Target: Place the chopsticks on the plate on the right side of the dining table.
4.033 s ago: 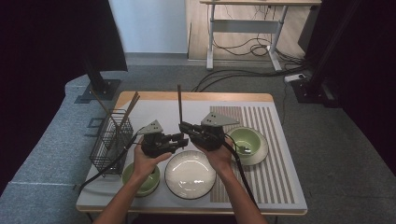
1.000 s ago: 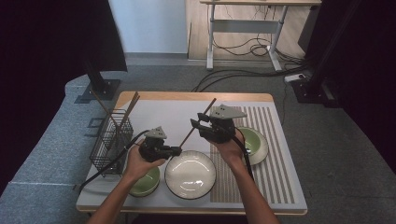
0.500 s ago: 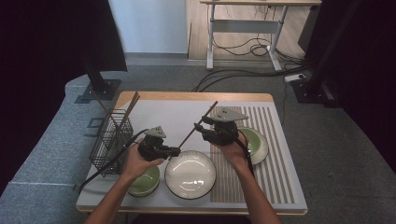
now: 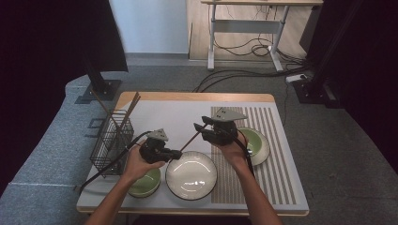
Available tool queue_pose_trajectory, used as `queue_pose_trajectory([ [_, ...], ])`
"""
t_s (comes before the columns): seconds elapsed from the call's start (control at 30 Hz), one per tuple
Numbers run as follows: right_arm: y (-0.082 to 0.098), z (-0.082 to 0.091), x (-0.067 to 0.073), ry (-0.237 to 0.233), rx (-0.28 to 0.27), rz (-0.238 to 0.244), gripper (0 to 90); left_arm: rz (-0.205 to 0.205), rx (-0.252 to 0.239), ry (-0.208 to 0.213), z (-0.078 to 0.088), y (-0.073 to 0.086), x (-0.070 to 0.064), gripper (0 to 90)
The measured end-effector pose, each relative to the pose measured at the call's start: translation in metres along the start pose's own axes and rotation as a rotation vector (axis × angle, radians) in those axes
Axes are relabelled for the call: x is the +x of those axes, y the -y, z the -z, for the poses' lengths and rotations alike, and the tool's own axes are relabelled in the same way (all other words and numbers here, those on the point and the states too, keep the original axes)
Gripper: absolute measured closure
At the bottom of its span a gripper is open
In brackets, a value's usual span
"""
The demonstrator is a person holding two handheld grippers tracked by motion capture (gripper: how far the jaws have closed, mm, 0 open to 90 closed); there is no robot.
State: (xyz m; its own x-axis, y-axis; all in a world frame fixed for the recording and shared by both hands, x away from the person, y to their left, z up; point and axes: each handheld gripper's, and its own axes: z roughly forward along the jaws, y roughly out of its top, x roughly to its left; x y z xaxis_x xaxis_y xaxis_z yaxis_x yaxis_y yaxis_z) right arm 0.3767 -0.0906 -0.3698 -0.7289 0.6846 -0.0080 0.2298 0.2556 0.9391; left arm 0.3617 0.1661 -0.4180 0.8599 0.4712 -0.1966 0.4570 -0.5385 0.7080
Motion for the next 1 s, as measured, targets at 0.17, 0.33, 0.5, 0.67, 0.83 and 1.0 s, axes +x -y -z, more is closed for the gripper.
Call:
queue_pose_trajectory([
  [0.17,-0.0001,-0.0002,-0.0019,0.005,0.01,0.01,57.3,-0.007,0.01,0.01,0.0007,0.0,0.0004,86.3],
  [0.33,0.0009,-0.0002,-0.0032,0.006,0.017,0.009,57.3,-0.011,0.012,0.01,0.0014,0.0004,0.0,86.3],
  [0.5,0.0019,0.0001,-0.0036,0.002,0.021,0.007,57.3,-0.013,0.007,0.013,0.002,0.0005,-0.0011,86.4],
  [0.67,0.0022,0.0019,-0.0036,0.0,0.014,0.003,57.2,-0.014,0.001,0.011,0.0034,0.0006,-0.0023,86.3],
  [0.83,0.0023,0.0022,-0.0038,-0.002,0.016,0.007,57.2,-0.017,0.0,0.007,0.0062,0.0005,-0.0024,86.3],
  [1.0,0.0027,0.0017,-0.0048,-0.009,0.039,0.014,56.5,-0.023,0.01,0.007,0.0082,0.0008,-0.0026,86.3],
])
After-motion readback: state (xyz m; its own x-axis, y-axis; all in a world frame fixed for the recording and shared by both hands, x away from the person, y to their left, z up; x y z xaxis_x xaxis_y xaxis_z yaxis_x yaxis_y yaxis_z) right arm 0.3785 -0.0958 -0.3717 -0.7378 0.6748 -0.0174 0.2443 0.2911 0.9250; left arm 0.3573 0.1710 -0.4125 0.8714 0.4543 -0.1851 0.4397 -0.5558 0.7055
